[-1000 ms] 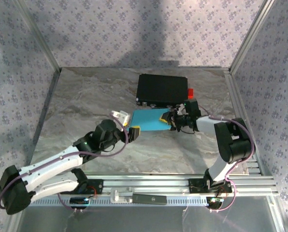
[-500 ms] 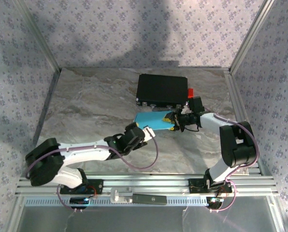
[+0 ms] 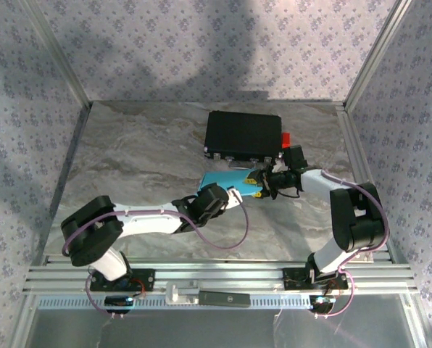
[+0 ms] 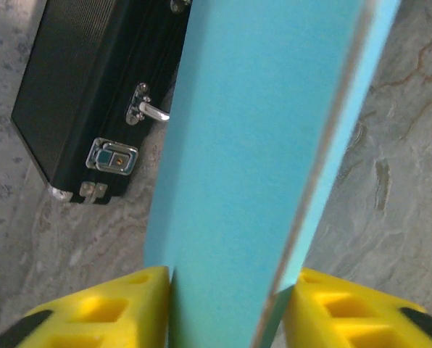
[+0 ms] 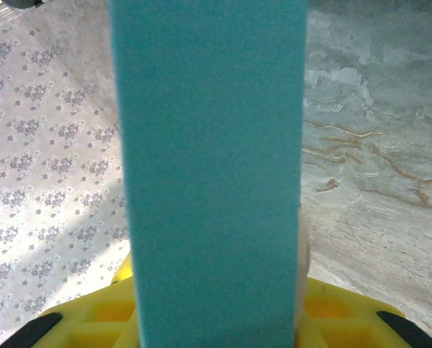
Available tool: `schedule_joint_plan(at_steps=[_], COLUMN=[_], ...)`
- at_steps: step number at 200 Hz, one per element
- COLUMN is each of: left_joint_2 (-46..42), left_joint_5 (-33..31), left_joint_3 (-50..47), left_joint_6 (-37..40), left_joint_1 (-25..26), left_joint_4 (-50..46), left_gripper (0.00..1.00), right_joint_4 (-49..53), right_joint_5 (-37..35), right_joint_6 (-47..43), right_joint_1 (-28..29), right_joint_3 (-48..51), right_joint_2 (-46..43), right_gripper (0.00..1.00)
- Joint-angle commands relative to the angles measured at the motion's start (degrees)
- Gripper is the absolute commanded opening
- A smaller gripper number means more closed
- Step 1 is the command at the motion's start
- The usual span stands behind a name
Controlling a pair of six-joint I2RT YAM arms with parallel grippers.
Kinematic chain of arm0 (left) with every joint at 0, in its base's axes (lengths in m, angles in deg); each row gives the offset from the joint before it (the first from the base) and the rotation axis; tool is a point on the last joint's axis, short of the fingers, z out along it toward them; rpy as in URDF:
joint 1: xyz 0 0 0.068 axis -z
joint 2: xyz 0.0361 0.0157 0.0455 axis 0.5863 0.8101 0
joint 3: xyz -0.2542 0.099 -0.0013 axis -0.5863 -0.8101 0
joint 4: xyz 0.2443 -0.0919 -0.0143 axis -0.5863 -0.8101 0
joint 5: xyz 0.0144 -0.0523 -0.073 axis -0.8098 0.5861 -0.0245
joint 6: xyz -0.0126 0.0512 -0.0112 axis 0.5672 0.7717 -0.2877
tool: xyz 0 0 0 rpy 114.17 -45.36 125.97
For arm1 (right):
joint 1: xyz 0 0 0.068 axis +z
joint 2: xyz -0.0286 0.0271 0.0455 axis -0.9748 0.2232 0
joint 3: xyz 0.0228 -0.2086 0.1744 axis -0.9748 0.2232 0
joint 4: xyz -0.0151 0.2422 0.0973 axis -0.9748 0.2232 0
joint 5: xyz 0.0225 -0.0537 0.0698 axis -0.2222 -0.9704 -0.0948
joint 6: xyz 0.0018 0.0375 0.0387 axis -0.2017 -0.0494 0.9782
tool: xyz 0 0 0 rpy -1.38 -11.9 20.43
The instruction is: Fold the paper box
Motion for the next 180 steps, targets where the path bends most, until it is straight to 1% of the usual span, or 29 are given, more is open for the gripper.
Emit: schedule_joint_plan(at_steps=[1, 21, 35, 48, 57, 81, 91, 102, 116, 133, 148, 162, 180], left_joint_2=[0.7, 0.0, -1.1, -2.3, -3.2, -5.4, -5.9, -6.2, -5.9, -4.8, -2.9, -1.3, 0.5], left_joint_5=[2.5, 4.0, 5.0, 5.9, 6.7, 11.6, 13.6, 17.1, 20.5, 26.8, 30.9, 31.8, 32.9], left_joint_3=[2.6, 2.9, 3.1, 3.7, 4.3, 7.4, 9.5, 12.0, 15.3, 19.4, 23.3, 26.1, 28.9], left_joint_6=[-0.3, -0.4, -0.5, -0.7, -0.9, -1.5, -2.0, -2.5, -3.1, -3.6, -3.6, -3.6, -3.2], left_joint_1=[-0.3, -0.4, -0.5, -0.6, -0.8, -1.5, -2.1, -2.9, -4.0, -5.7, -6.8, -7.1, -7.7], left_joint_4=[-0.9, -2.7, -4.4, -6.6, -8.6, -17.5, -23.0, -29.2, -36.5, -45.0, -52.9, -58.0, -62.3], left_gripper=[0.35, 0.29, 0.27, 0.27, 0.27, 0.27, 0.27, 0.27, 0.26, 0.27, 0.25, 0.2, 0.2], right_joint_4=[4.2, 4.1, 4.3, 4.8, 6.2, 12.8, 14.6, 16.4, 21.5, 23.3, 21.8, 18.3, 12.8], right_joint_5=[0.6, 0.7, 0.9, 1.1, 0.8, -2.3, -3.6, -5.0, -10.4, -16.1, -20.4, -24.0, -27.0], right_joint_6=[1.3, 1.4, 1.0, 0.4, -1.0, -7.7, -10.3, -13.1, -18.7, -24.1, -27.5, -29.0, -29.1], right_joint_1=[0.1, 0.0, 0.1, -0.2, -0.6, -2.4, -3.1, -3.9, -4.7, -4.8, -4.6, -4.3, -3.4], right_joint_3=[1.3, 1.1, 0.6, -0.1, -0.8, -4.0, -5.3, -6.7, -9.3, -9.9, -7.7, -3.8, 2.3], right_joint_2=[-0.7, -0.6, -0.4, -0.5, -1.1, -5.8, -8.9, -12.4, -16.7, -20.8, -24.5, -29.1, -36.4], right_gripper=[0.4, 0.44, 0.53, 0.64, 0.68, 0.74, 0.76, 0.77, 0.78, 0.78, 0.75, 0.7, 0.68])
